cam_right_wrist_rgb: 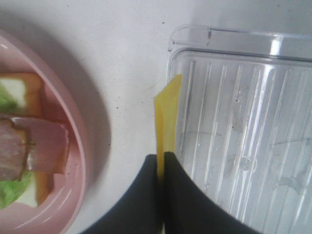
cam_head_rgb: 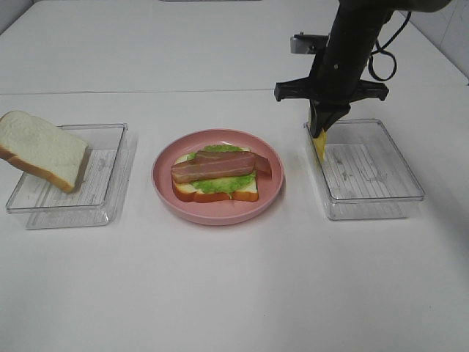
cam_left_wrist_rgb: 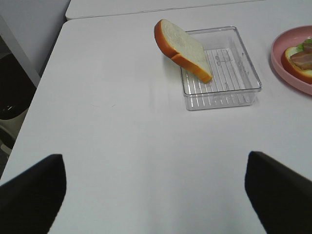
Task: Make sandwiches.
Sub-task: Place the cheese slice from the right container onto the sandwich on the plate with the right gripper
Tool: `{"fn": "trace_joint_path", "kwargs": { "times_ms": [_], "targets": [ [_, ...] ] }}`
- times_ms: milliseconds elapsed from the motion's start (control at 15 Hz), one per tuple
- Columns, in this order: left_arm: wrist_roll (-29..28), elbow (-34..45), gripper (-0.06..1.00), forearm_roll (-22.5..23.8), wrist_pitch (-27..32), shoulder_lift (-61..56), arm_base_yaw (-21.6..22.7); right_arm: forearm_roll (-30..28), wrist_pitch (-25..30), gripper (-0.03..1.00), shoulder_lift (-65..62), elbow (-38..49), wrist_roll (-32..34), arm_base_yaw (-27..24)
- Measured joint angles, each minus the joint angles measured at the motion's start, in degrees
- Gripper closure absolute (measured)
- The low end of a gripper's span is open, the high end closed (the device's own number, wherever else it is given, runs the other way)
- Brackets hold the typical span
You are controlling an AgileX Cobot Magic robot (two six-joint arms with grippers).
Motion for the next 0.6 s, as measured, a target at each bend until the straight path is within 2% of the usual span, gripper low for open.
{"fn": "trace_joint_path", "kwargs": {
  "times_ms": [267, 600],
  "targets": [
    [0.00, 0.00, 0.03, 0.00, 0.00, 0.00, 0.00, 0.74, 1.83, 0.95, -8.71, 0.00, 0.00, 0.00],
    [0.00, 0.00, 0.03, 0.00, 0.00, 0.00, 0.00, 5.79, 4.13, 0.95, -12.32, 0.00, -1.38, 0.06]
  ]
}}
